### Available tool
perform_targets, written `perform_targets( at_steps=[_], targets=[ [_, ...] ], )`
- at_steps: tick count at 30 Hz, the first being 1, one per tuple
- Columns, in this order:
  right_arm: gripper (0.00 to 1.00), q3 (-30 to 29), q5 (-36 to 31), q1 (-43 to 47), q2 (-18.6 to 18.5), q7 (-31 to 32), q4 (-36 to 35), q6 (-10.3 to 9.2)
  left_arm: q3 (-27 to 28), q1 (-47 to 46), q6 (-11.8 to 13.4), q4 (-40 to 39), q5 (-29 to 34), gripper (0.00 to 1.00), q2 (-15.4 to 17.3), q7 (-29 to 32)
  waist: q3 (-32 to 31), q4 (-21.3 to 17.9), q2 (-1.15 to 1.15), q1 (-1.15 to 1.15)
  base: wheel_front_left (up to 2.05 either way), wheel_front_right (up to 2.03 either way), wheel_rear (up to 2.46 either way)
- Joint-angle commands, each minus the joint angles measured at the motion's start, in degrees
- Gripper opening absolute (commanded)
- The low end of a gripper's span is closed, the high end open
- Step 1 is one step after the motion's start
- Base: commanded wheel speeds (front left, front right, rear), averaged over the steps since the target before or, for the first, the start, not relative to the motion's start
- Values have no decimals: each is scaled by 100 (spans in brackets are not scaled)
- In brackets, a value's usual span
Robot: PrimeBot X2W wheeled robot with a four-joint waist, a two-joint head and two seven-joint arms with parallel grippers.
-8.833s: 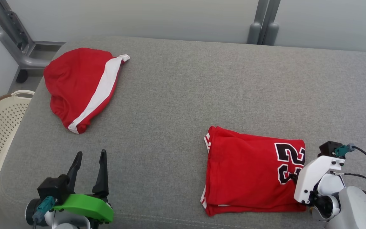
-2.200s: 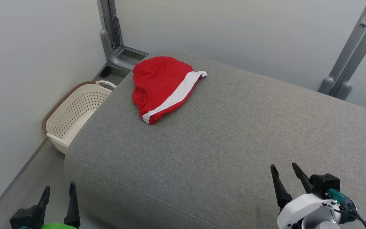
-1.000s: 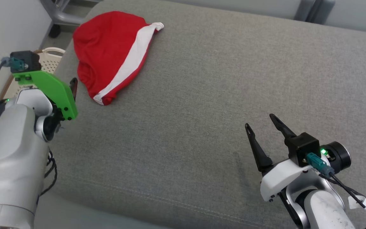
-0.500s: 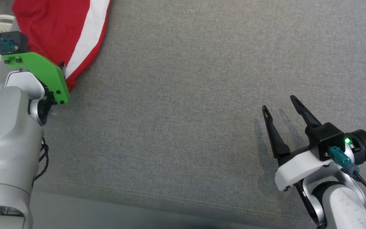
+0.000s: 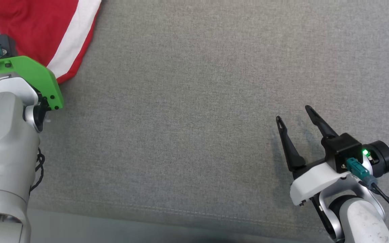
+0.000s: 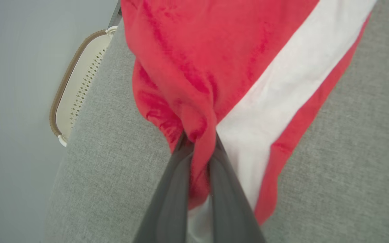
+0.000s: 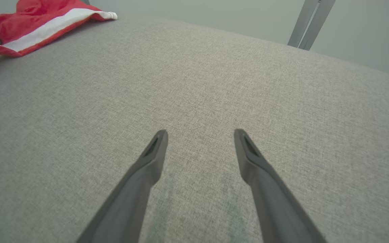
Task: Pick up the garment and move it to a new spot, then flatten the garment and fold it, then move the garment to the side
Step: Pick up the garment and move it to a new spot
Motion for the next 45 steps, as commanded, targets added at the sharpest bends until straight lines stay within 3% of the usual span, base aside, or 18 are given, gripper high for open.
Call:
perform_targets(
  at_steps=[1,12,19,26,28,39,45],
  targets=[
    [100,22,59,52,15,-78,83,-3,-11,-99,39,18,22,0,-12,-143,-171,20,0,-1,0,0,0],
    [100,139,322,98,76,-433,690,-3,-460,-253,-31,-189,440,0,22,-732,-1082,-173,0,-1,0,0,0],
    [100,200,641,253,87,-673,1079,-3,-905,-448,-209,-453,776,0,-8,-566,-1746,-523,0,-1,0,0,0],
    [100,311,915,418,87,-833,1362,-3,-1299,-322,-491,-734,914,0,-301,-103,-2265,-943,0,-1,0,0,0],
    [100,433,1034,361,86,-923,1475,-3,-1493,-240,-607,-1177,847,0,-594,40,-2469,-1384,0,-1,0,0,0],
    [100,349,1124,288,85,-1058,1569,-3,-1748,-46,-680,-2312,746,0,-1030,-154,-2374,-2092,0,-1,0,0,0],
    [100,283,1170,173,87,-1151,1582,-3,-2047,141,-674,-2696,830,0,-1164,-494,-2149,-2250,0,-1,0,0,0]
  ],
)
